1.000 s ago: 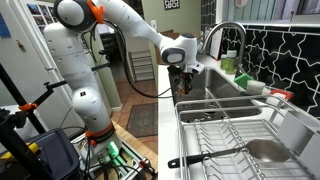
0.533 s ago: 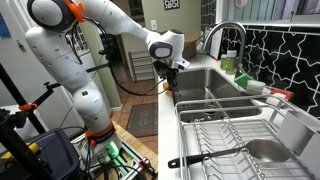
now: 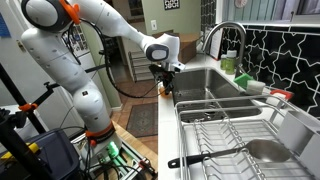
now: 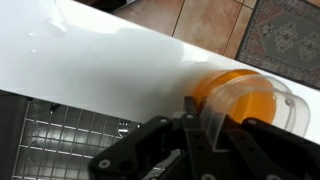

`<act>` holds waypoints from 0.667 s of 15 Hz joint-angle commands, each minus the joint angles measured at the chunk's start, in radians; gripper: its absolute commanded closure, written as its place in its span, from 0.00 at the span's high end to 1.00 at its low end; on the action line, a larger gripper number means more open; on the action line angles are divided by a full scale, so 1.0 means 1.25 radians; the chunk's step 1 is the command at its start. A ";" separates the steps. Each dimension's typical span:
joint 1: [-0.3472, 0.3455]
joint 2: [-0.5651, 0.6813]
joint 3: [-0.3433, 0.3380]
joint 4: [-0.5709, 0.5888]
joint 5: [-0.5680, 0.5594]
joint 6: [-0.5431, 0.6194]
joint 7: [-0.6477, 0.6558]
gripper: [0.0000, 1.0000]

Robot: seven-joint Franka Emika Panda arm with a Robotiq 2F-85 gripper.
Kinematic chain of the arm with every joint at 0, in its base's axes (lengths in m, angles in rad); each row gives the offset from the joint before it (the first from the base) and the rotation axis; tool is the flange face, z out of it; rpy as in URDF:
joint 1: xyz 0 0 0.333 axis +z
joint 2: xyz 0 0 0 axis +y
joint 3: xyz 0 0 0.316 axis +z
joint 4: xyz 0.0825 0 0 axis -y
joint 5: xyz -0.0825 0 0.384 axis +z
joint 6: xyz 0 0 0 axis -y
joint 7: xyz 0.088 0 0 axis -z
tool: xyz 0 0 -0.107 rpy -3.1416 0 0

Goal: Pick up the orange lunch box lid with the clear lunch box inside and put them on the kitchen counter, pick up the clear lunch box and put it on the counter

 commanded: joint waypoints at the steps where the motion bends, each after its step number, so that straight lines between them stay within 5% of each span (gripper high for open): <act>1: 0.009 -0.013 -0.013 -0.023 0.005 0.015 0.002 0.02; 4: 0.009 -0.009 -0.014 -0.022 0.008 0.019 0.007 0.02; 5: 0.009 -0.010 -0.015 -0.023 0.009 0.019 0.009 0.18; 6: 0.009 -0.013 -0.015 -0.024 0.011 0.018 0.006 0.20; 8: 0.009 -0.019 -0.016 -0.027 0.016 0.021 0.004 0.48; 10: 0.009 -0.022 -0.017 -0.028 0.018 0.025 0.005 0.60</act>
